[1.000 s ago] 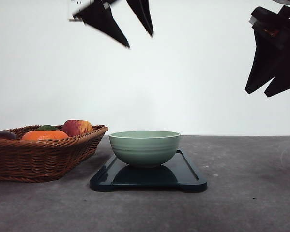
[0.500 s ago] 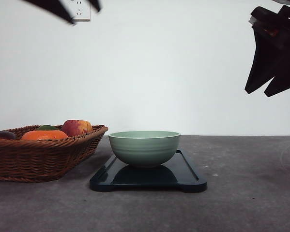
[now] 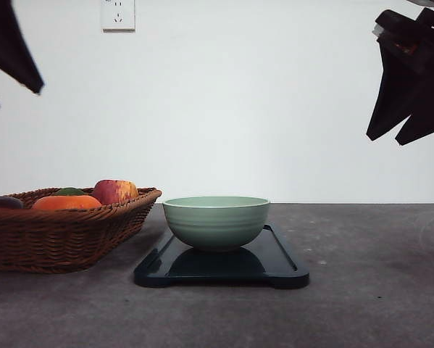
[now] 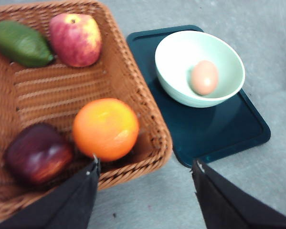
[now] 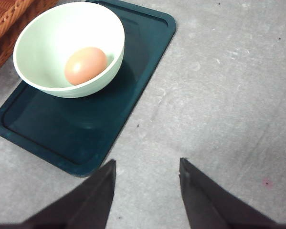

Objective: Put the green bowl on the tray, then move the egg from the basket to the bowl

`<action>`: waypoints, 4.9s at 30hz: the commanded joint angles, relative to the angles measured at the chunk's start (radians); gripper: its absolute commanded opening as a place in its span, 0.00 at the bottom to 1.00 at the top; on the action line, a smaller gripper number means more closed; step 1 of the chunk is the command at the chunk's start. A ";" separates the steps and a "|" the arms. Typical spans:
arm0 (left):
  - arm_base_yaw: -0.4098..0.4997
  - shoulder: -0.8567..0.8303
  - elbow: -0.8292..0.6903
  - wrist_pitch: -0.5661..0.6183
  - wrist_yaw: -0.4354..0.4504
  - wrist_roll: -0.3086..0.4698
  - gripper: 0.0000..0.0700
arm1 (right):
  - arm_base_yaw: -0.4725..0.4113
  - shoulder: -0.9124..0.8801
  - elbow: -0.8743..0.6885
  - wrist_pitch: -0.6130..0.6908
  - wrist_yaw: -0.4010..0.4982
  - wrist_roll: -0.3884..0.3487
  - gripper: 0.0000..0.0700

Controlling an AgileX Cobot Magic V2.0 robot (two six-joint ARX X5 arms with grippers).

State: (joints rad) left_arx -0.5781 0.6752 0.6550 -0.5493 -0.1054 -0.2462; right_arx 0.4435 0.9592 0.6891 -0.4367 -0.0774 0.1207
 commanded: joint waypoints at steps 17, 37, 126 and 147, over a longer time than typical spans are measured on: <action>-0.004 -0.133 -0.018 -0.071 -0.085 -0.031 0.55 | 0.161 -0.187 -0.118 0.230 0.160 -0.032 0.38; -0.005 -0.134 -0.017 -0.059 -0.084 -0.035 0.00 | 0.175 -0.243 -0.127 0.225 0.174 -0.027 0.02; 0.511 -0.671 -0.641 0.364 0.006 0.258 0.00 | -0.411 -0.956 -0.678 0.396 0.172 -0.156 0.02; 0.511 -0.671 -0.641 0.364 0.006 0.258 0.00 | -0.411 -0.956 -0.678 0.399 0.173 -0.154 0.02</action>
State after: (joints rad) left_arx -0.0677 0.0050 0.0326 -0.1776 -0.0994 0.0082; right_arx 0.0319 0.0044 0.0162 -0.0483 0.0969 -0.0448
